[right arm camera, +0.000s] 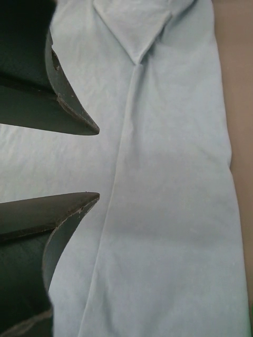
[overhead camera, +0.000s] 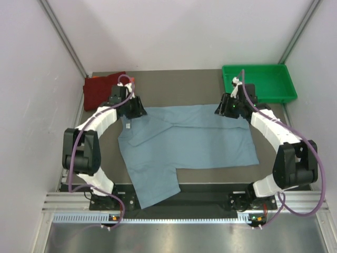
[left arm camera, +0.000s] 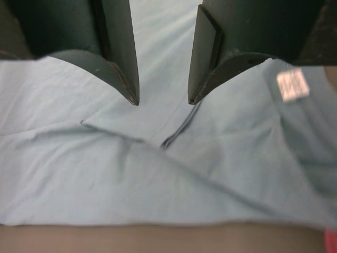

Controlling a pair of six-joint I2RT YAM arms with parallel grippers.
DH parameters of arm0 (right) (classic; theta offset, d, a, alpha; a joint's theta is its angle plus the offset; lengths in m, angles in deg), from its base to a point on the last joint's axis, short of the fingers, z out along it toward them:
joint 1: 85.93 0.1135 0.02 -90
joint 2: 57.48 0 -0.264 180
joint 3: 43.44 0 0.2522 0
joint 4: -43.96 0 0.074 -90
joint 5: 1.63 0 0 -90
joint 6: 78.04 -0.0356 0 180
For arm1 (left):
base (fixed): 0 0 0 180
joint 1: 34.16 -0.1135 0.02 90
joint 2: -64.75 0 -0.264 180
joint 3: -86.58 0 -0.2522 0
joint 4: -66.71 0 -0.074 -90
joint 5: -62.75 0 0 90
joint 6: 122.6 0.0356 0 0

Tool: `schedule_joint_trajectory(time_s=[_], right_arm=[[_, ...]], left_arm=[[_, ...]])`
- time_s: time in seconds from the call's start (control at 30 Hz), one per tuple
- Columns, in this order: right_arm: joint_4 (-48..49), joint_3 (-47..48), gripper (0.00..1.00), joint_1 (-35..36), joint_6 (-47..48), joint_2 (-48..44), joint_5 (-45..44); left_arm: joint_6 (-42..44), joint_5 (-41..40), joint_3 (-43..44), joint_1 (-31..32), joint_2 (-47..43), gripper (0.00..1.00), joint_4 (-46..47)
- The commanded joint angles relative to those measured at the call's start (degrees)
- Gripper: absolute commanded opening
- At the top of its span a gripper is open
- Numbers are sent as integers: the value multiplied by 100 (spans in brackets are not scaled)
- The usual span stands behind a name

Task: Fold and stack the t-shirts
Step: Fold the tshirt

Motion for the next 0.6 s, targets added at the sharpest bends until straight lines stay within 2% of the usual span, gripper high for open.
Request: schedule_joint_trajectory(time_s=[0.0,0.1,0.23,0.37,0.57], right_arm=[[117,74,48,156,41,-321,214],[100,-5,49,173,208,-426,22],[82,-67,51,173,366,-549,-32],[108,-120,52,182,428,-585,-67],[65,-76,52,173,463,-549,-93]], left_arm=[[674,355,376,119,334,47,562],[1104,539,525,268,685,47,738],[1272,970,736,304,1108,48,844],[1352,655,850,365,1388,48,853],[1457,593,833,427,1451,47,861]])
